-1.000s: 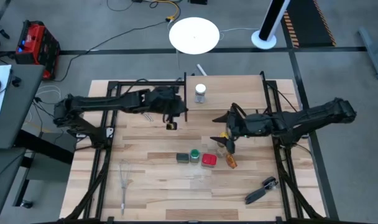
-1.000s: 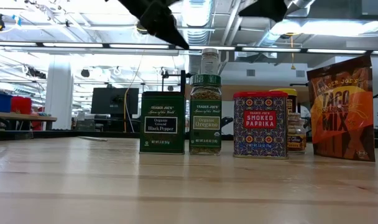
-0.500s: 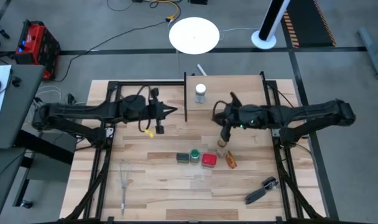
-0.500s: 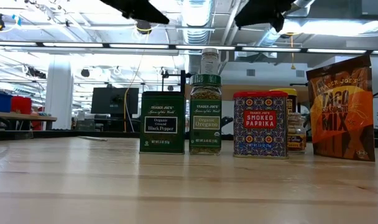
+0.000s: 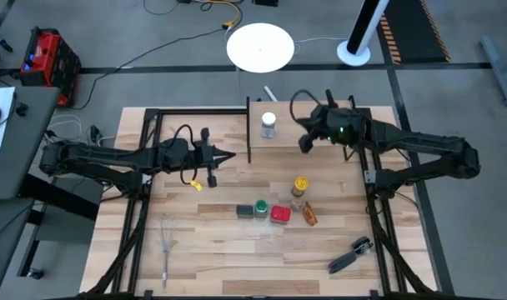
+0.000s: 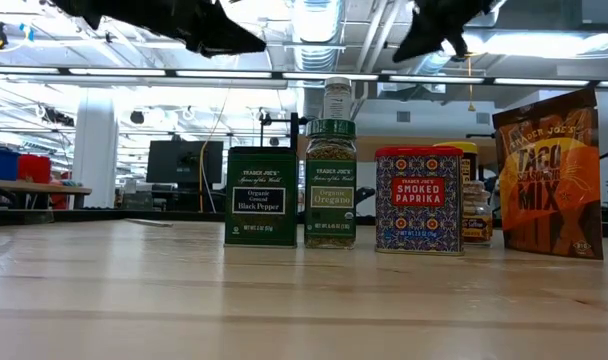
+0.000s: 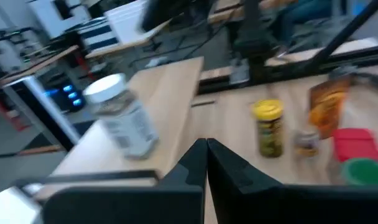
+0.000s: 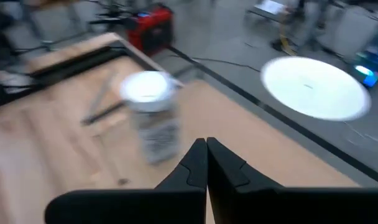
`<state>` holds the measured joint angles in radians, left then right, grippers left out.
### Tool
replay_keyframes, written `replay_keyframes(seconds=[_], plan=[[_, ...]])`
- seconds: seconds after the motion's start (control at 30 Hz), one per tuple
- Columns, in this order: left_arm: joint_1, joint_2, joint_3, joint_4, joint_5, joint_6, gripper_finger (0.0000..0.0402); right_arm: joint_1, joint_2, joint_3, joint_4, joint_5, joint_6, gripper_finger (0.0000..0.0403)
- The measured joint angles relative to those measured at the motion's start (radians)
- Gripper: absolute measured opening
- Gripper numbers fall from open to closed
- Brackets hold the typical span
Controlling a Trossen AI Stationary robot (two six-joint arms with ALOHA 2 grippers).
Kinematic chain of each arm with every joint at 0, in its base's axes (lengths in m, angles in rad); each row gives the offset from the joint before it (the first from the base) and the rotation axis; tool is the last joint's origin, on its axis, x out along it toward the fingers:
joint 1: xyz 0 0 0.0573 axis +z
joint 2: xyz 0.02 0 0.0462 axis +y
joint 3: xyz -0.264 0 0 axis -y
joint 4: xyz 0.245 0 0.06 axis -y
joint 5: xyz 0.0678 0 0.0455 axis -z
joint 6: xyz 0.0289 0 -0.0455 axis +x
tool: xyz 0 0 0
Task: Shelf spices
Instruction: Put the white seasoning bottle on the shelf
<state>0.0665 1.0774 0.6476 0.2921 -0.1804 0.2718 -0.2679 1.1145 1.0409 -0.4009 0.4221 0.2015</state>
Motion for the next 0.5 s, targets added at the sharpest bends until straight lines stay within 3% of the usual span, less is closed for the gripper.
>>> replay_keyframes(seconds=[0.1,0.27,0.5], plan=[[0.000,0.052,0.000,0.129,0.019,-0.010,0.0000,-0.064,0.003,0.000,-0.029,0.003,0.000,0.0004],[0.022,0.187,0.009,0.359,-0.034,-0.006,0.0000,-0.127,0.003,0.000,-0.032,0.002,0.000,0.0003],[0.073,0.378,0.121,0.402,-0.056,-0.047,0.0000,-0.155,0.010,0.000,0.018,-0.002,0.000,0.0003]])
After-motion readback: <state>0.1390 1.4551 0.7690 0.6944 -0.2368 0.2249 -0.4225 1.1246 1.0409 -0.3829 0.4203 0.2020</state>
